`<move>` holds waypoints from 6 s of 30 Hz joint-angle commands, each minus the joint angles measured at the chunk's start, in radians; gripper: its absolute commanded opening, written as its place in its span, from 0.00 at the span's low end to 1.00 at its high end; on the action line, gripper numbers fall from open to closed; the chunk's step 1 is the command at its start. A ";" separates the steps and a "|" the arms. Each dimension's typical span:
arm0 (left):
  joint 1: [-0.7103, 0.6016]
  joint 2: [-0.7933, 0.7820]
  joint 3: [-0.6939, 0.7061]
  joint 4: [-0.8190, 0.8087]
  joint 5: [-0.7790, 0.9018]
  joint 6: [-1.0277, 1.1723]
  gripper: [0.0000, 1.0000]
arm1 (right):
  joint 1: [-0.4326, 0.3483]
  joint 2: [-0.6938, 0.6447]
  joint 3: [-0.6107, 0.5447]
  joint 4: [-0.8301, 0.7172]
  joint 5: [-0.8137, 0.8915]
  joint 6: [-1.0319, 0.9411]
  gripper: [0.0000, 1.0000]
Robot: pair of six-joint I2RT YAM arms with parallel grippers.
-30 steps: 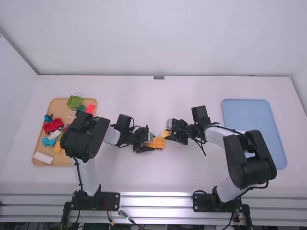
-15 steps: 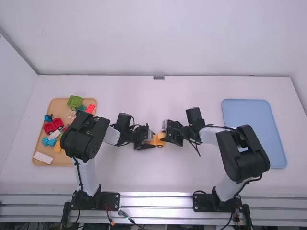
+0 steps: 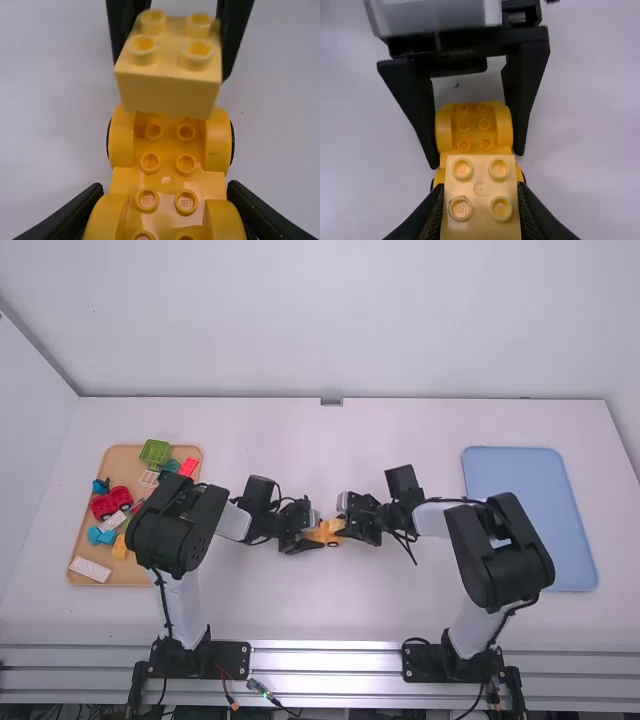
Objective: Assemble lego blocks to make yellow taxi
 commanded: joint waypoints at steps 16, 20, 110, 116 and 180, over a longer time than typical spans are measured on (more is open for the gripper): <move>-0.003 0.014 -0.007 -0.050 0.026 0.004 0.54 | 0.047 0.033 0.017 -0.002 -0.019 -0.106 0.00; -0.004 0.014 -0.010 -0.064 0.031 0.056 0.54 | 0.051 0.034 0.017 -0.003 0.007 -0.105 0.00; -0.004 0.014 -0.034 0.025 0.004 -0.049 0.57 | 0.030 0.032 0.058 -0.134 -0.024 -0.095 0.00; -0.004 0.014 -0.034 0.024 0.004 -0.050 0.57 | 0.047 0.048 0.061 -0.126 -0.025 -0.095 0.00; -0.004 0.014 -0.034 0.021 0.003 -0.050 0.60 | 0.049 0.054 0.061 -0.114 -0.044 -0.086 0.57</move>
